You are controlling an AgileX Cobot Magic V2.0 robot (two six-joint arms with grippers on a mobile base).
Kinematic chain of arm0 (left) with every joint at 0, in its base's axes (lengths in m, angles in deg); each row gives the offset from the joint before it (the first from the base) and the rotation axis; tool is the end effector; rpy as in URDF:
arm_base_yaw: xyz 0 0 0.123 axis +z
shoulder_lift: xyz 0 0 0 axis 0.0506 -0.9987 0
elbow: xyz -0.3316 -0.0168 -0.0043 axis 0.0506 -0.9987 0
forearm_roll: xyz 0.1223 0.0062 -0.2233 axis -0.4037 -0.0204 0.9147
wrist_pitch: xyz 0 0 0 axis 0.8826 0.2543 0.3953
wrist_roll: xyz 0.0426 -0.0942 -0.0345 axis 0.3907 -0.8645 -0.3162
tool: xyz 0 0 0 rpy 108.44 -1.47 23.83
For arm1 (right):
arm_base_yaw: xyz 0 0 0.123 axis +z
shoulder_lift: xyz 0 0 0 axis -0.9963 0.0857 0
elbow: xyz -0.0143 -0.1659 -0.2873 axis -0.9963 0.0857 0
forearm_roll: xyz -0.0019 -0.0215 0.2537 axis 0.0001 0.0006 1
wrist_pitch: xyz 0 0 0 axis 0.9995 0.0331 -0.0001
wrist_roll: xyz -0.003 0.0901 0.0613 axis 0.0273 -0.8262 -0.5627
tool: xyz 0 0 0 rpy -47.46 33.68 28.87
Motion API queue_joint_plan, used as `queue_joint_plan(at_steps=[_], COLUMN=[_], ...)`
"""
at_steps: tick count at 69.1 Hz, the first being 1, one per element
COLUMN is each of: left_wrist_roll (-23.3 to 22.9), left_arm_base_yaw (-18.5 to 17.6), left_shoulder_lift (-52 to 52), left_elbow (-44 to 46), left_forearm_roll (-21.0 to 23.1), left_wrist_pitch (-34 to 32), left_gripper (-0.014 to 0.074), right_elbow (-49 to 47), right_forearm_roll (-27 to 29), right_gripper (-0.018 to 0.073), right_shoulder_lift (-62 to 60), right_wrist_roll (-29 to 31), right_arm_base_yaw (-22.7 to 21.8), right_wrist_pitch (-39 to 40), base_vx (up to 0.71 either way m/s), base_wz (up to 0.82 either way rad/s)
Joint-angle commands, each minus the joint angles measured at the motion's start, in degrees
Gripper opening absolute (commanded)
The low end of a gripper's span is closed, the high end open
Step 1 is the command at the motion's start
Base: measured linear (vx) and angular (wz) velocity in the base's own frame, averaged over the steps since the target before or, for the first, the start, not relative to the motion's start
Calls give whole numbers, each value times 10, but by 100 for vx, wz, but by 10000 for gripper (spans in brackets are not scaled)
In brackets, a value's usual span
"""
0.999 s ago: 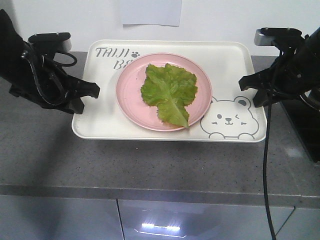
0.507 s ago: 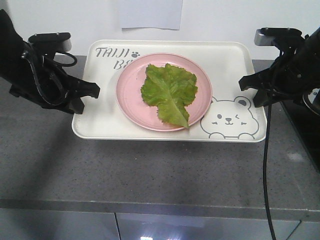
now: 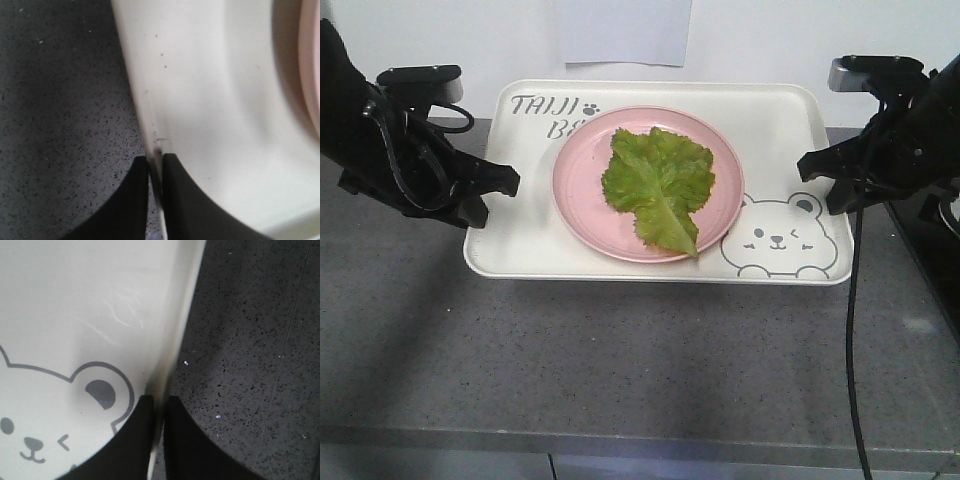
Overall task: Transfer vegetables to tray and serve
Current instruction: 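Hold the tray with both grippers above the counter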
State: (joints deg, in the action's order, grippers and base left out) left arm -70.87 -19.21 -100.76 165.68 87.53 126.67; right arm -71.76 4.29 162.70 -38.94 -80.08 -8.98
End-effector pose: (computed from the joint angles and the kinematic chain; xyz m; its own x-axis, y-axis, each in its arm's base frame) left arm 0.3418 -0.1168 0.3702 -0.8962 0.1103 -0.4297 0.2122 0.9572 -0.1970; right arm 0.3694 0.0515 0.3667 -0.8909 -0.1494 -0.4289 -0.2234 0.9663 0.1276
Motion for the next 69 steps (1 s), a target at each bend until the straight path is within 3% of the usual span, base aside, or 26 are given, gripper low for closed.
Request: queue_joint_plan(at_steps=[1, 69], left_wrist_roll=[13, 13], left_arm_base_yaw=[-12, -12], left_shoulder_lift=[29, 29], left_elbow=[18, 18], left_forearm_roll=[53, 53], left_wrist_pitch=[-41, -41], left_gripper=[-6, -6], right_elbow=[-14, -14], right_forearm_roll=[45, 45], right_gripper=[-6, -6], right_shoulder_lift=[-30, -30], right_wrist_roll=[16, 16], right_arm_base_yaw=[6, 6], right_wrist_pitch=[21, 21], base_vx=[6, 4], base_wz=[1, 1])
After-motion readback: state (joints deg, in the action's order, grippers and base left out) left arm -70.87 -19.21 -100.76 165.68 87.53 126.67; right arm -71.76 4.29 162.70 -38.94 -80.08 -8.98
